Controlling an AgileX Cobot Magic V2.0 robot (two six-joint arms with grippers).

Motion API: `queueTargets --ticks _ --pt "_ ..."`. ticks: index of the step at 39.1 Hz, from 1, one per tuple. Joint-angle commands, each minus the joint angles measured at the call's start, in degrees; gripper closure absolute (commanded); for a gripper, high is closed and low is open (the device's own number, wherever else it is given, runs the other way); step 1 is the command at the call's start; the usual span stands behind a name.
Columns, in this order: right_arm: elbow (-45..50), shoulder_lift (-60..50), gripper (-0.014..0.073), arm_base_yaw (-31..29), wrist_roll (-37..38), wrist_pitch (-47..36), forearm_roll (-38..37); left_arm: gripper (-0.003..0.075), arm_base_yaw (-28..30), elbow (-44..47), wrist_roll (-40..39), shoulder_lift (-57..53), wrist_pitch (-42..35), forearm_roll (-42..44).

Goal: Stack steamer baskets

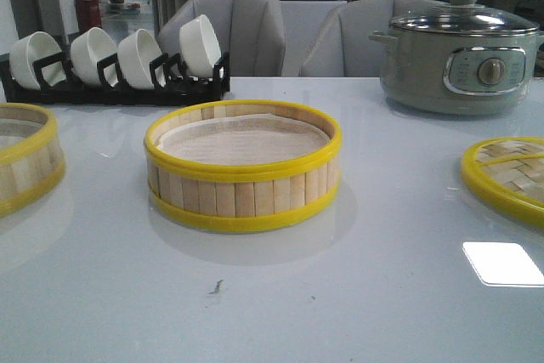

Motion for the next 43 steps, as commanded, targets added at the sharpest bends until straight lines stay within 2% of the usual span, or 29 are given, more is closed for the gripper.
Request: queueTargets --ticks 1,8,10,24,43 --pt "-2.2 -0.2 0.0146 0.1 -0.3 -5.4 -0.9 0.0525 -0.2 -2.0 0.3 0.8 -4.5 0.1" --pt "-2.2 -0.2 0.0146 0.1 -0.3 -5.4 -0.9 0.0357 -0.2 -2.0 0.3 6.4 -7.1 -1.6" --pt "-2.2 -0.2 0.0146 0.1 -0.3 -5.4 -0.9 0.0334 -0.2 -2.0 0.3 8.0 -8.0 -2.6" --pt "-2.0 -0.2 0.0146 0.1 -0.3 -4.8 -0.9 0.033 -0.2 -2.0 0.3 18.7 -11.0 -5.8" --pt "-2.0 -0.1 0.0146 0.1 -0.3 -3.6 -0.9 0.033 -0.2 -2.0 0.3 26.5 -13.1 -7.7"
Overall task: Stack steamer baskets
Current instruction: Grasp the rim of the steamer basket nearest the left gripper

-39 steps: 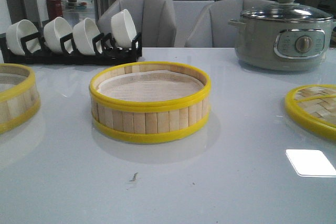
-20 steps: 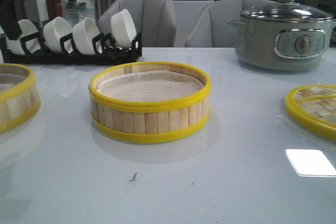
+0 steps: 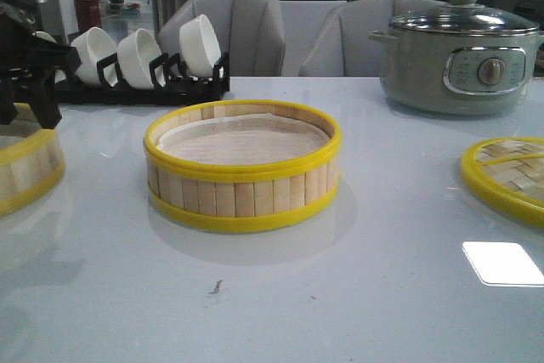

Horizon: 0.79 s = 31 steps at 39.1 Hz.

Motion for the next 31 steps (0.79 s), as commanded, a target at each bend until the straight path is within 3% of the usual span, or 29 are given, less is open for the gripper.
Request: queueTargets --ticks 1,27,31 --pt "-2.0 -0.1 0.0146 0.1 -0.3 -4.2 -0.8 0.033 -0.2 -1.8 -0.1 -1.8 -2.6 -0.8" --pt "-2.0 0.4 0.0146 0.1 -0.3 -3.4 -0.8 0.0332 -0.2 -1.8 -0.1 1.8 -4.0 -0.5" --pt "-2.0 0.4 0.0146 0.1 -0.3 -3.4 -0.8 0.0397 -0.2 -1.8 -0.1 1.8 -4.0 -0.5"
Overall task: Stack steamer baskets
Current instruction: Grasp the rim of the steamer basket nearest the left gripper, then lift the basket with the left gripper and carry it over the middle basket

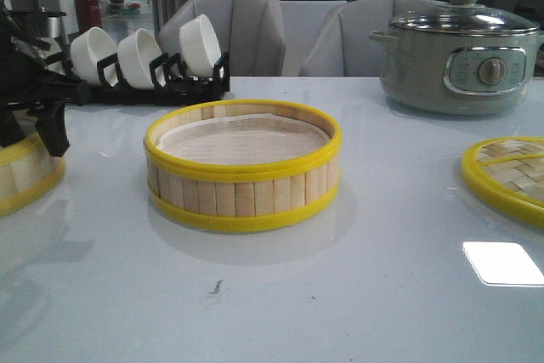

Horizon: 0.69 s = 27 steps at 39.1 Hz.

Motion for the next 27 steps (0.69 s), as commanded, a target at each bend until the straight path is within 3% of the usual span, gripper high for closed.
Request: queueTargets --ticks 1,5,6,8,16,27 --pt "-2.0 -0.2 0.0146 0.1 -0.3 -4.4 -0.8 0.0437 -0.2 -1.8 -0.1 -2.7 -2.0 0.0" --pt "-2.0 -0.2 0.0146 0.1 -0.3 -4.4 -0.8 0.0636 -0.2 -1.8 -0.1 -2.7 -2.0 0.0" --pt "-2.0 -0.2 0.0146 0.1 -0.3 -4.4 -0.8 0.0646 -0.2 -1.8 -0.1 -2.7 -2.0 0.0" --pt "-2.0 -0.2 0.0146 0.1 -0.3 -4.4 -0.8 0.0617 -0.2 -1.8 -0.1 -2.7 -2.0 0.0" --pt "-2.0 -0.2 0.0146 0.1 -0.3 -4.4 -0.8 0.0634 -0.3 -3.4 -0.1 -2.9 -0.2 0.0" --pt "-2.0 -0.2 0.0146 0.1 -0.3 -4.4 -0.8 0.0634 -4.7 -16.6 -0.1 -3.0 7.3 0.0"
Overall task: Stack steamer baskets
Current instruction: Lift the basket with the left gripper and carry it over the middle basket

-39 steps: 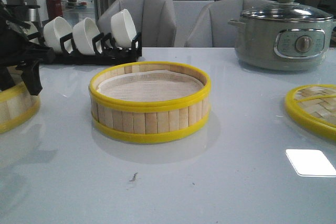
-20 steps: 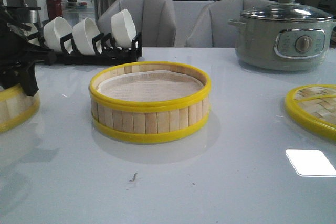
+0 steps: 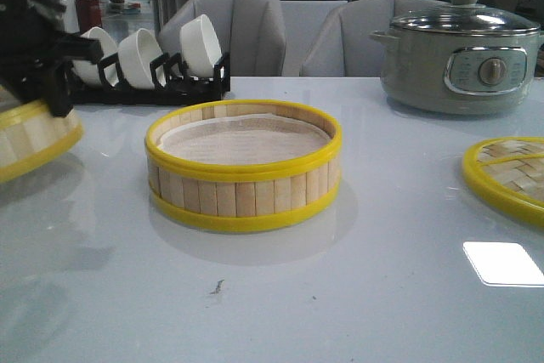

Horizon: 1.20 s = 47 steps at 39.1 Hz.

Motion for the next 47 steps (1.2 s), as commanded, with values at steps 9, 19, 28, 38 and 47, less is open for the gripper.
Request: queueTargets --ticks 9,19,28,38,47 --pt "-2.0 -0.2 0.0146 0.1 -0.3 -4.6 -0.8 0.0634 -11.0 -15.5 -0.1 -3.1 3.1 0.0" --pt "-2.0 -0.2 0.0146 0.1 -0.3 -5.5 -0.8 0.0634 -22.9 -18.2 1.2 -3.0 4.6 0.0" --pt "-2.0 -0.2 0.0146 0.1 -0.3 -5.5 -0.8 0.0634 -30.0 -18.2 1.9 -2.8 0.7 0.0" --pt "-2.0 -0.2 0.0146 0.1 -0.3 -5.5 -0.8 0.0634 -31.9 -18.3 1.9 -0.6 -0.6 0.0" --pt "-2.0 -0.2 0.0146 0.1 -0.3 -5.5 -0.7 0.0634 -32.0 -18.3 1.9 2.2 0.9 0.0"
